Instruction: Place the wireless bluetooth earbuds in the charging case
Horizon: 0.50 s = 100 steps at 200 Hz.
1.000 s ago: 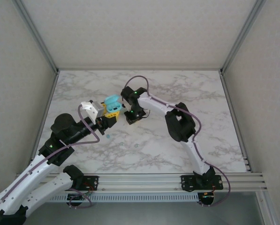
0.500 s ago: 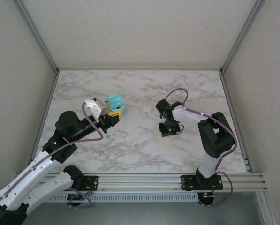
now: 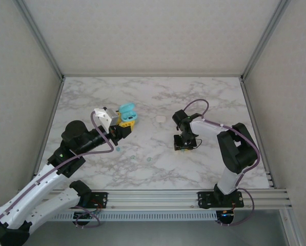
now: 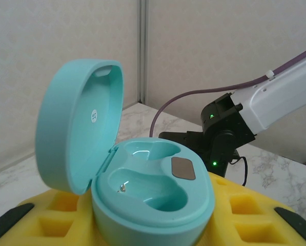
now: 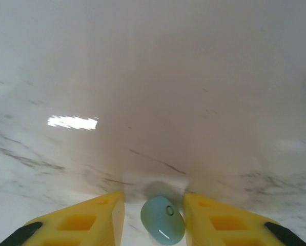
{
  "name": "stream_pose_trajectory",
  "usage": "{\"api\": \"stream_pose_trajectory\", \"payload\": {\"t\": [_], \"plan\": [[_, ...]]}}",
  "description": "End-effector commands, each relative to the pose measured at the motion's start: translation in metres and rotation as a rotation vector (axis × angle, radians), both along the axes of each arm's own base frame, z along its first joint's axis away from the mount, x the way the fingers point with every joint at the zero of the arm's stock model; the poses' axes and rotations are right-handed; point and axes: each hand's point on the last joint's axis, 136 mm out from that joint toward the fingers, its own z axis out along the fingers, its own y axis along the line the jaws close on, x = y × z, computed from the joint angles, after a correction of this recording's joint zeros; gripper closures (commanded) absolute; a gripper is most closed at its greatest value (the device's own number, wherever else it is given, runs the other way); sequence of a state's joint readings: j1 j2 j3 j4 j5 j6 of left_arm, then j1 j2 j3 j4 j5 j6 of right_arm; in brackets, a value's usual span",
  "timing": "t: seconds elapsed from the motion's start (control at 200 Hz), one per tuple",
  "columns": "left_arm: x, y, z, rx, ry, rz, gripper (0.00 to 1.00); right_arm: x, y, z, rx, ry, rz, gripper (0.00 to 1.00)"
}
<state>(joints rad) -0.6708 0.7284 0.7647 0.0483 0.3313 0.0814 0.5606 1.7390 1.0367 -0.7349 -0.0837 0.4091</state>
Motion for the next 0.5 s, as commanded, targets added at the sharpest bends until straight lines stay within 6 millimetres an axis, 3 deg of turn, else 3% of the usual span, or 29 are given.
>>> {"api": "stream_pose_trajectory", "payload": {"t": [0.0, 0.295, 0.496], "plan": [[-0.005, 0.0, 0.023, -0.049, -0.038, -0.018, 0.86, 0.004, 0.011, 0.011, 0.069, -0.023, -0.02, 0.64], [-0.002, -0.004, 0.021, -0.044, -0.03, -0.025, 0.86, -0.005, 0.02, 0.017, 0.132, 0.017, -0.024, 0.64], [-0.001, -0.004, 0.021, -0.045, -0.028, -0.025, 0.86, 0.005, 0.006, 0.017, 0.049, -0.029, 0.018, 0.63]]}}
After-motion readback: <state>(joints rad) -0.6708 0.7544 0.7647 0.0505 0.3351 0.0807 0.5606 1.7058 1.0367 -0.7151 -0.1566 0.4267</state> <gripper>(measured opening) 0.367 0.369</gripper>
